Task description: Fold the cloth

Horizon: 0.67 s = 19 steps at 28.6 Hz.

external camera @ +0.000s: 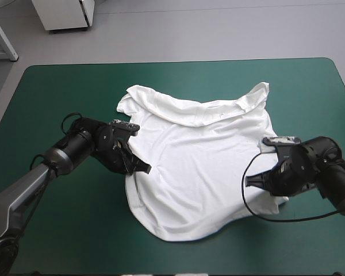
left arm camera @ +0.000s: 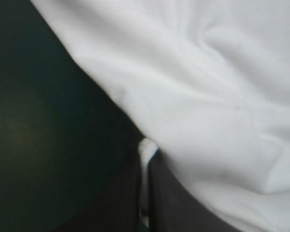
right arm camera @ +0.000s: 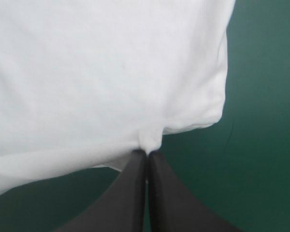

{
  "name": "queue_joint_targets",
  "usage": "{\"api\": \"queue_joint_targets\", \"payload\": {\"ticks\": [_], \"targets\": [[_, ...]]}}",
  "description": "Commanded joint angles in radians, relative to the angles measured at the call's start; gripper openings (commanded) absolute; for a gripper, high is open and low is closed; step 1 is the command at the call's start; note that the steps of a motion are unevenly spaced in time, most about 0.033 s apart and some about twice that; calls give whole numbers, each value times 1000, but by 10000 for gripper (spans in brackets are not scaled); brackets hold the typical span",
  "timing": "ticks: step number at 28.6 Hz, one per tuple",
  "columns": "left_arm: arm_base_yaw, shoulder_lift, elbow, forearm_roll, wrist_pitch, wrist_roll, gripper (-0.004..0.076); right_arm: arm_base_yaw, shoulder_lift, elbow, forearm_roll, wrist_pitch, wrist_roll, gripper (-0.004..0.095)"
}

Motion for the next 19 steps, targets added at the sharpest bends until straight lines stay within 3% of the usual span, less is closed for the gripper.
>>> {"api": "queue_joint_targets", "payload": {"ticks": [1, 8, 14, 19], "targets": [[-2, -88, -178, 29, 61, -1, -22, -3, -28, -210, -16, 29, -29, -17], [-2, -117, -604, 102, 135, -1, -22, -3, -24, -554, -111, 29, -111, -17], [-2, -113, -961, 106, 105, 30, -22, -3, 2, -875, -219, 27, -208, -16], [-2, -113, -1148, 108, 100, 64, -22, -3, 60, -1112, -238, 24, -292, -17]]}}
